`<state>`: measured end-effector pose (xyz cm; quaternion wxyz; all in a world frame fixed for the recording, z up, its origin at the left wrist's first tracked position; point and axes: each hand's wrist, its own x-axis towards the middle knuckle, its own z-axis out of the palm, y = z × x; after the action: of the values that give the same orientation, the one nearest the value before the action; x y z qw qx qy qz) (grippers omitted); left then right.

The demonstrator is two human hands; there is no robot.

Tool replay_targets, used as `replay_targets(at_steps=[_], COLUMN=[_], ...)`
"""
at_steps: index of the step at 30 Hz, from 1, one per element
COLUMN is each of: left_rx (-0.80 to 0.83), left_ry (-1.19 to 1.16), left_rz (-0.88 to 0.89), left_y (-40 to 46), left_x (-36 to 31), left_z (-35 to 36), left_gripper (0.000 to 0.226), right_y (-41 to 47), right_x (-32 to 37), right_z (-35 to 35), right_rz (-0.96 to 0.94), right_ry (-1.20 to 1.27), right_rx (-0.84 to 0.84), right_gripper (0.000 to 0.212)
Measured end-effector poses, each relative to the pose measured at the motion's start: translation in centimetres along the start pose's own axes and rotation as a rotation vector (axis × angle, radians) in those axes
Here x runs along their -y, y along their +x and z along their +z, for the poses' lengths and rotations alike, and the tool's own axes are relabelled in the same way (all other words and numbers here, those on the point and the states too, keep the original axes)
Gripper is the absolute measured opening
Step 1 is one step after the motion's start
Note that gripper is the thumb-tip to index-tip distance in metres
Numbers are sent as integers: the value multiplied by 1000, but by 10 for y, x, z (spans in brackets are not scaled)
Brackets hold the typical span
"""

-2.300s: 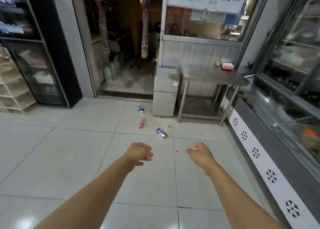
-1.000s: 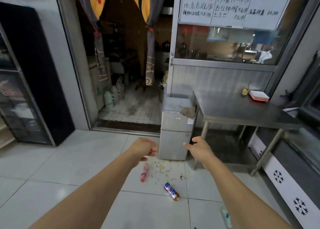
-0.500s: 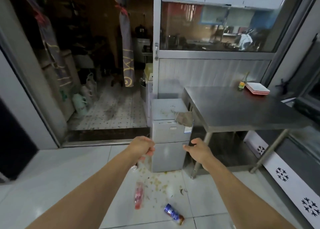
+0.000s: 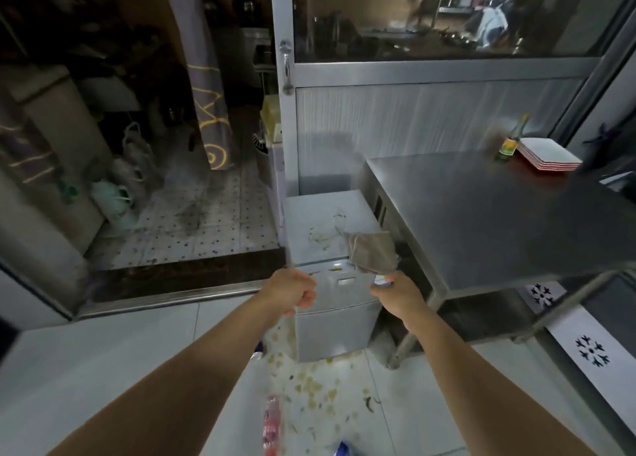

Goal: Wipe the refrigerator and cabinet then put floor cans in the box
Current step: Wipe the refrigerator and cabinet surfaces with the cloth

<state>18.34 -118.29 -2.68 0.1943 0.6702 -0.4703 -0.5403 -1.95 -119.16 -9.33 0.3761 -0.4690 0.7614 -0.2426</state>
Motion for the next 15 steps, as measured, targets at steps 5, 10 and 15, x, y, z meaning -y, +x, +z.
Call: replay_targets(at_steps=[5,10,15], left_rx=[105,235,353], left_ry=[32,101,159], left_rz=[-15,-7,5], left_y=[77,149,214], left_x=[-16,-35,-47], left_z=[-12,-17,-10], left_gripper=[17,5,26], right_y=[55,93,120], right_x=[4,7,3], right_z=[11,27,44], right_rz=[78,202,342], right_ry=[-27,-46,27], right_rx=[-12,-109,-200], right_gripper=[45,46,50])
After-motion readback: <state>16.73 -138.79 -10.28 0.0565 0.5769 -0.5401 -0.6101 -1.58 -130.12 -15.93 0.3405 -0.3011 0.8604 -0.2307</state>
